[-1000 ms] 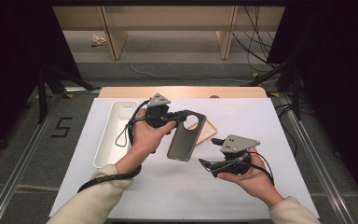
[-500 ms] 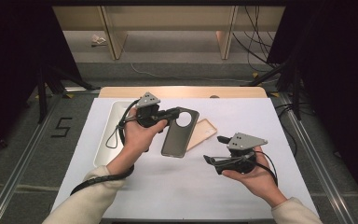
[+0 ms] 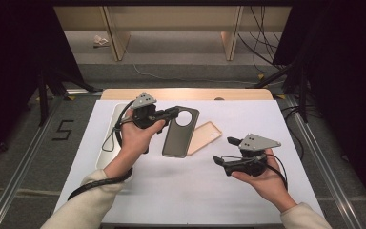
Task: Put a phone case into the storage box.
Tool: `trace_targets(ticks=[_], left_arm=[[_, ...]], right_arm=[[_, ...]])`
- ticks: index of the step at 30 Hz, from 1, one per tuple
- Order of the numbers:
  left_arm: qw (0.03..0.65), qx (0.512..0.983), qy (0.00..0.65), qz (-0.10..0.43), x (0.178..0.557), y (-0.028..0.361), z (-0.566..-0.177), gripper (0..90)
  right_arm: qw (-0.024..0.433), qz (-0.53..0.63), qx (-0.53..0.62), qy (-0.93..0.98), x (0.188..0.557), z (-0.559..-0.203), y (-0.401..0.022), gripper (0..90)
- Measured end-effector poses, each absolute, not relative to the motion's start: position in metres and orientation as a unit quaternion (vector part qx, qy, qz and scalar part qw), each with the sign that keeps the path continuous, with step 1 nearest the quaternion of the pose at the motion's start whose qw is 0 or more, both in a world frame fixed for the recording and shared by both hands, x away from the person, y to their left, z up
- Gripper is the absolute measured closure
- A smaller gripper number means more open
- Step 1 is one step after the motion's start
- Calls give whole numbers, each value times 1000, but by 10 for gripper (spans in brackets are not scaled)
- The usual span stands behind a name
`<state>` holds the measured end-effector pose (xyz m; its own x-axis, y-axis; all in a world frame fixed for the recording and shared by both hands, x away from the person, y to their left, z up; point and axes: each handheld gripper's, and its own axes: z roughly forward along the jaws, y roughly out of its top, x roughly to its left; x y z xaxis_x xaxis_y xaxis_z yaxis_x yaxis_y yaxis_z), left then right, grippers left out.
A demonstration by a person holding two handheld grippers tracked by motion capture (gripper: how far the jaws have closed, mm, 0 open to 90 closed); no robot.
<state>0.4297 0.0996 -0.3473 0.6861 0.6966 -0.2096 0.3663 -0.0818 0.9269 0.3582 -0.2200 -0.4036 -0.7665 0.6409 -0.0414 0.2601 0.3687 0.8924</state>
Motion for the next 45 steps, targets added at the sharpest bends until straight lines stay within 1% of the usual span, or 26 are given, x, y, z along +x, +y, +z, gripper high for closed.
trace_targets(ticks=[45], left_arm=[[587,677,402,190,438,163,-326,814]], right_arm=[[197,492,293,796,360,-405,-225,176]])
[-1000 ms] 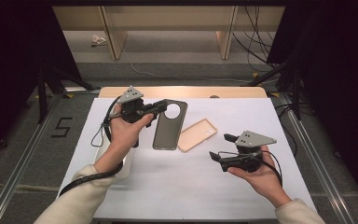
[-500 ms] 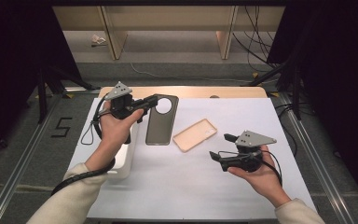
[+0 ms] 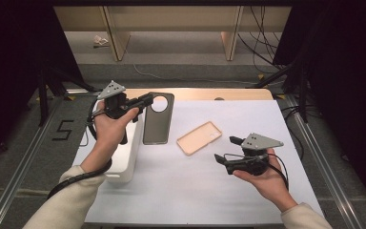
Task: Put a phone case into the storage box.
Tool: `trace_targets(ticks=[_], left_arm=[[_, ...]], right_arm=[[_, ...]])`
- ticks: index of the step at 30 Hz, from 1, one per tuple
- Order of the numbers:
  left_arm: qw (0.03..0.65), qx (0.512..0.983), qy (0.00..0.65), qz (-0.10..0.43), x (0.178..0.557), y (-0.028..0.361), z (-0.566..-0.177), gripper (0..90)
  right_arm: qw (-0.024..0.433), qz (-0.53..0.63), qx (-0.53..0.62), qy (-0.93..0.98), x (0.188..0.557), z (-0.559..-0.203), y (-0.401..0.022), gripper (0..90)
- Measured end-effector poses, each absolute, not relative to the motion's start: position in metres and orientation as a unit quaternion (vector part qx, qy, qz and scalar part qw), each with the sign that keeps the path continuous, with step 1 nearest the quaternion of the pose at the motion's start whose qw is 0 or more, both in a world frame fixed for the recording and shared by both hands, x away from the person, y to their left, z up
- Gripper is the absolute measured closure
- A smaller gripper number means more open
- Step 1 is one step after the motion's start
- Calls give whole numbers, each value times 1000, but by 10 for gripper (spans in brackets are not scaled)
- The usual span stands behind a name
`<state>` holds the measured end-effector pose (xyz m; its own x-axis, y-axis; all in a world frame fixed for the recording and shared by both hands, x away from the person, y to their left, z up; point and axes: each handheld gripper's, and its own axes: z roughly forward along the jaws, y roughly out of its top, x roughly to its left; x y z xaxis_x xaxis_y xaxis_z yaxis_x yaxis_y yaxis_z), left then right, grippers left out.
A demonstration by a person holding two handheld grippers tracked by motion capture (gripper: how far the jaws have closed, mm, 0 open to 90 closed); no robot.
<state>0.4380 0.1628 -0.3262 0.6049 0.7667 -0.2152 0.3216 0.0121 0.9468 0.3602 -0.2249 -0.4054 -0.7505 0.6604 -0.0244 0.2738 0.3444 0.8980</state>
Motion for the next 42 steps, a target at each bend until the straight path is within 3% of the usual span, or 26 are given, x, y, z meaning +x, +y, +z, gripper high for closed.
trace_targets(ticks=[42], left_arm=[[603,656,398,217,456,208,-315,813]], right_arm=[[203,494,305,788,363,-408,-225,164]])
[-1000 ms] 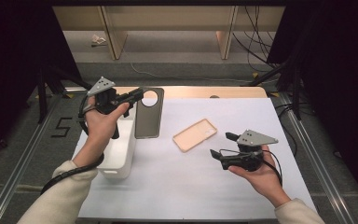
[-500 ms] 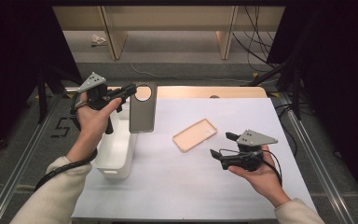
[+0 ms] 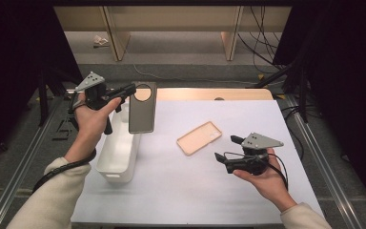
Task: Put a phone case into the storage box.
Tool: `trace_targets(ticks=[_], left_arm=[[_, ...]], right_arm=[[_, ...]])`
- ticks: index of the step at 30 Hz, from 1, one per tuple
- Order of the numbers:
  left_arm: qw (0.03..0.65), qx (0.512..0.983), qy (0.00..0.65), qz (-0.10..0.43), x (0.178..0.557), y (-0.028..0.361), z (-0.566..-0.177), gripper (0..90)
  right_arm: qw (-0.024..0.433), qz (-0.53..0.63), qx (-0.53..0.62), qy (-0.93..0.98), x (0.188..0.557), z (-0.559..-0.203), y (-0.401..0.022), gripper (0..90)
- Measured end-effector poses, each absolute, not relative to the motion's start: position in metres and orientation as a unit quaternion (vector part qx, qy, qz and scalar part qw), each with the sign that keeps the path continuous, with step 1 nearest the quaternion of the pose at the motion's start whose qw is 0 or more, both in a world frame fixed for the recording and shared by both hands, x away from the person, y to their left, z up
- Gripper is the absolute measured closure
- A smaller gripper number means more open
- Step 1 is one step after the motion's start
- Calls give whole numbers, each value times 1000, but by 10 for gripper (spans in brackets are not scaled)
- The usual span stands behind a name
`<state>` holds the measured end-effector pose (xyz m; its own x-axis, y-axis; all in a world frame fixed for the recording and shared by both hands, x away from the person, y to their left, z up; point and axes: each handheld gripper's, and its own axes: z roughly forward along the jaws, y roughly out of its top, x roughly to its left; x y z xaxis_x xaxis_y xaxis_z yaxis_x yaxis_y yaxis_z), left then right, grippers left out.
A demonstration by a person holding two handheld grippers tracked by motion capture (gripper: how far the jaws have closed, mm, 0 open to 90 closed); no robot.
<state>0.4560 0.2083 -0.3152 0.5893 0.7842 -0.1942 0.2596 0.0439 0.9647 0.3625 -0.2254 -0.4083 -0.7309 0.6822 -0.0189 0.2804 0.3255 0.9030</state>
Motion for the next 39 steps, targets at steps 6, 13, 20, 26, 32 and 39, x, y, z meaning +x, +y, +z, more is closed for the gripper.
trace_targets(ticks=[6,13,20,26,32,39], left_arm=[[604,655,397,220,459,212,-313,813],[600,657,398,224,462,218,-311,813],[599,653,404,227,466,226,-313,814],[597,649,412,228,470,233,-314,814],[597,646,416,230,473,239,-314,814],[591,645,425,233,480,246,-314,813]], right_arm=[[203,494,307,788,363,-408,-226,164],[202,495,309,787,363,-409,-227,164],[201,494,309,788,363,-409,-226,164],[200,495,309,787,364,-410,-226,164],[199,493,310,788,364,-410,-226,164],[200,494,309,788,364,-410,-226,164]])
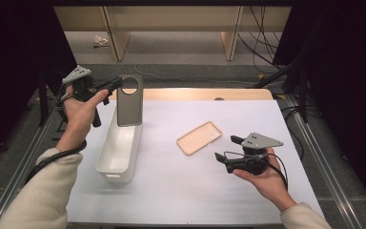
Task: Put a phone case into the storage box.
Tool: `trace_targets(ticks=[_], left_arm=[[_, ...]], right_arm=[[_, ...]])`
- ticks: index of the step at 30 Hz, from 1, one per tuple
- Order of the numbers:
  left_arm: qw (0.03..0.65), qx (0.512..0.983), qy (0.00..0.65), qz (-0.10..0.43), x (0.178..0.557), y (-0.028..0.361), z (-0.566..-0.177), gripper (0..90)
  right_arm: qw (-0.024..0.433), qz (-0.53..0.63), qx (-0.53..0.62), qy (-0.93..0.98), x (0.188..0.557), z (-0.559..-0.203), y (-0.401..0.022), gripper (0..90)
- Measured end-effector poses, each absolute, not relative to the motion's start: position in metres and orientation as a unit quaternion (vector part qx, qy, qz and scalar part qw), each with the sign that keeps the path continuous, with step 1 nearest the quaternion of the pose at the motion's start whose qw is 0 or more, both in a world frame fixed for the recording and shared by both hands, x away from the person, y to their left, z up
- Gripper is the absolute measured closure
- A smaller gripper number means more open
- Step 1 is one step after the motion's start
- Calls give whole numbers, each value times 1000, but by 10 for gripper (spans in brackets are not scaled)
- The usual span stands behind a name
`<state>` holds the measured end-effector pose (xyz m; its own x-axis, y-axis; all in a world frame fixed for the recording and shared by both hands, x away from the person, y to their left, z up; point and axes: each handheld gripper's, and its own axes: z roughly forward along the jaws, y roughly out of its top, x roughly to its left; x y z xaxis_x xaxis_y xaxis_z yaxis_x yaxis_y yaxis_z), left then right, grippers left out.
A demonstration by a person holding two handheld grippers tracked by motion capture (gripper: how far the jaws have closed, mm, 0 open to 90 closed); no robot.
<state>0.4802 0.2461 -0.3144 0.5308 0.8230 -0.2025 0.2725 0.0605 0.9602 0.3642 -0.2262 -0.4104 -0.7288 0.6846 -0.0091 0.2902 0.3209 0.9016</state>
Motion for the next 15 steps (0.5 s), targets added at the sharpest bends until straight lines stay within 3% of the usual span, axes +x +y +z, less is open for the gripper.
trace_targets(ticks=[15], left_arm=[[588,639,437,234,488,259,-317,814]], right_arm=[[197,493,309,789,365,-411,-226,164]])
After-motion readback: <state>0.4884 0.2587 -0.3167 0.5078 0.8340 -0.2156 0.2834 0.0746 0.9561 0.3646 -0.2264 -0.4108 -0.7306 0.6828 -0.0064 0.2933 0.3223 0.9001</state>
